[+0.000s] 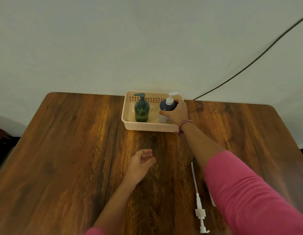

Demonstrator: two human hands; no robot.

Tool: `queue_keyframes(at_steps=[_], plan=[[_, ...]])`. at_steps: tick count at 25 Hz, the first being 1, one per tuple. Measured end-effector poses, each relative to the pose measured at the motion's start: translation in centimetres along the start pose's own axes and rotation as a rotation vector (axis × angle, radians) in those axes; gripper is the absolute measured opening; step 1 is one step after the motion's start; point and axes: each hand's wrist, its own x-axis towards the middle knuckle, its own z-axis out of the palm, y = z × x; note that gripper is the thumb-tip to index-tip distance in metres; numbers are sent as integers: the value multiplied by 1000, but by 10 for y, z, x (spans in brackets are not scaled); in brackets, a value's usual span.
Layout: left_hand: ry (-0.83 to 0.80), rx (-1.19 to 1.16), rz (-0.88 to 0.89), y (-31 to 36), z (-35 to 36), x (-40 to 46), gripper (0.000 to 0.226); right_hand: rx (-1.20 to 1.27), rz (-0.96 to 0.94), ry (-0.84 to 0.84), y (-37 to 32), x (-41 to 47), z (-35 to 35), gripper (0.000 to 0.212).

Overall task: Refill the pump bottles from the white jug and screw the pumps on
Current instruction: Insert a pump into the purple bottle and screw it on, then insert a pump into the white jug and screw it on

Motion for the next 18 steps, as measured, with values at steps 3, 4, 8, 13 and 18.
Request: queue_keyframes(at_steps=[3,4,8,13,18], plan=[[5,-15,0,-2,1,-1,32,-23,8,-21,3,-2,-2,79],[5,-14,4,-2,1,-2,32,-39,10,-50,4,-2,-5,79],[8,0,26,-5,4,-8,32,-143,27,-65,-7,-11,-27,73],[24,22,86,-15,17,-30,32,23,-33,-80,-14,-107,-81,44],[6,36,122,-24,41,-63,28,-130,-214,-199,35,-212,-106,25]])
